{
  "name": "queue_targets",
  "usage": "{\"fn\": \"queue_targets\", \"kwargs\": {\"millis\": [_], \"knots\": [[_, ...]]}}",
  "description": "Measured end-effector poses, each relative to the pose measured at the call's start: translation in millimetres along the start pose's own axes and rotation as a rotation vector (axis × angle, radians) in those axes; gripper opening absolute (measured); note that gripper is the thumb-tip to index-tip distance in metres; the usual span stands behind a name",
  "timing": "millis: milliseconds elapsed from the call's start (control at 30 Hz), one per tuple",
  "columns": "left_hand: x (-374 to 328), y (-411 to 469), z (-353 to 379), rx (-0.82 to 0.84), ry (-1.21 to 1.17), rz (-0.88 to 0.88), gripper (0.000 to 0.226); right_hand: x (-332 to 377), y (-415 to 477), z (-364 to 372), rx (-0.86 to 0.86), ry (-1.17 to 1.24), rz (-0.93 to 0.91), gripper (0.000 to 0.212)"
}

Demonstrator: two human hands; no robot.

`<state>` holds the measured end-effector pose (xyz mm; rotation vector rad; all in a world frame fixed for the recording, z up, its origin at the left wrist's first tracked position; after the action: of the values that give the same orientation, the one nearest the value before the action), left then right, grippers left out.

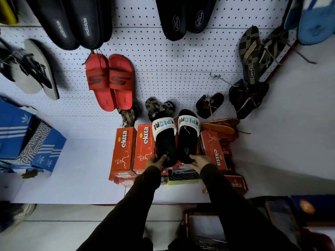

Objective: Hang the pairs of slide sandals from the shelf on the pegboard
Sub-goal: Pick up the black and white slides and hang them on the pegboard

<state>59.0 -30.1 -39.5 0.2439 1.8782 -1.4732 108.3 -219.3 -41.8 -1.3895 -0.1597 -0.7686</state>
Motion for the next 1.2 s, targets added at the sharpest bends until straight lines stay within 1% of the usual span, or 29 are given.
{"fn": "queue_targets", "kwargs": {"millis": [167,200,233,300,333,433,533,633,933,1100,1200], "knots": [[-34.0,-26.7,-11.7,-0.038,0.006,0.215,0.06,20.2,-33.3,19.0,0.089,0.059,-0.184,0.041],[-42.7,-34.3,-12.7,-0.031,-0.015,0.262,0.057,25.8,-42.0,23.5,0.111,0.067,-0.229,0.042],[-52.2,-42.3,-13.1,-0.021,-0.042,0.315,0.05,31.8,-50.2,27.9,0.134,0.081,-0.28,0.043],[-72.6,-57.5,-13.8,0.011,-0.088,0.427,0.028,46.4,-66.9,36.4,0.175,0.105,-0.379,0.043],[-82.7,-64.8,-14.7,0.018,-0.098,0.482,0.025,54.9,-74.9,40.0,0.195,0.11,-0.43,0.043],[-111.8,-86.9,-17.0,0.03,-0.134,0.598,0.04,81.4,-96.7,52.9,0.229,0.095,-0.575,0.048],[-141.8,-104.3,-19.4,0.003,-0.145,0.67,0.047,108.9,-118.5,65.5,0.263,0.133,-0.688,0.044],[-174.9,-119.4,-21.2,-0.027,-0.154,0.784,0.043,136.3,-137.7,78.1,0.275,0.152,-0.764,0.045],[-274.1,-166.0,-17.2,0.131,-0.233,1.021,0.035,217.0,-193.2,109.1,0.346,0.221,-0.948,0.048],[-324.1,-190.1,-10.2,0.173,-0.294,1.108,0.039,257.3,-221.0,121.9,0.425,0.276,-1.022,0.047],[-349.5,-202.8,-3.9,0.197,-0.295,1.127,0.04,278.5,-231.9,129.2,0.441,0.27,-1.041,0.045]]}}
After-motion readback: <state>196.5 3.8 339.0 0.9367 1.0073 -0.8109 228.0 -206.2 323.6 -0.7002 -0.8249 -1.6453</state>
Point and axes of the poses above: each hand's wrist, its own y-axis towards the middle knuckle, its own z-axis out of the palm, x = y × z, the point moved 4 cm from there along y, towards the middle knuckle, and after that the axes turned 8 degrees about y, right-handed, at the moved point
